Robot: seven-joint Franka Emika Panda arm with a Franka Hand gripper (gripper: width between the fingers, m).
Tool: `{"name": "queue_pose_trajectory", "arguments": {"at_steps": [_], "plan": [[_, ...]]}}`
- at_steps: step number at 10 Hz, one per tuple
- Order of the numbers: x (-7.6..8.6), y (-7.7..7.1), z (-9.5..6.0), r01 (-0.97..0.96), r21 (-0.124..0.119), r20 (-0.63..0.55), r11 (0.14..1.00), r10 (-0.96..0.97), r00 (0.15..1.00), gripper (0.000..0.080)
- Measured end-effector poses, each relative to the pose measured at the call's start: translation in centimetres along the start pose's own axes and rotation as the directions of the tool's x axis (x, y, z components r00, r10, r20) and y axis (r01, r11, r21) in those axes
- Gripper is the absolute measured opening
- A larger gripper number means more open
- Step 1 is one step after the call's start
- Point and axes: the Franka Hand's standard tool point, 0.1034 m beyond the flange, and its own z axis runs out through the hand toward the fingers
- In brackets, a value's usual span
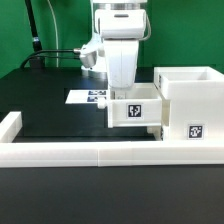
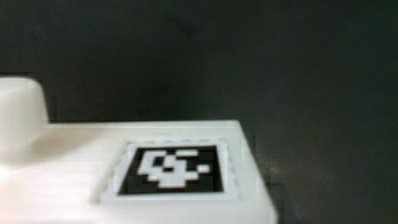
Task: Assemble drawer
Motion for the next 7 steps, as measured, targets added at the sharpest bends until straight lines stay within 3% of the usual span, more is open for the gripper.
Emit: {"name": "queue_pose_trajectory", "arguments": {"at_steps": [2, 7], "plan": [[0.15, 0.01, 0.08, 0.002, -0.010, -0.002, 1.000, -0.002, 1.000, 0.0044], [0.68, 0.13, 0.09, 0.006, -0.001, -0.004, 1.000, -0.006, 1.000, 0.0044]]}}
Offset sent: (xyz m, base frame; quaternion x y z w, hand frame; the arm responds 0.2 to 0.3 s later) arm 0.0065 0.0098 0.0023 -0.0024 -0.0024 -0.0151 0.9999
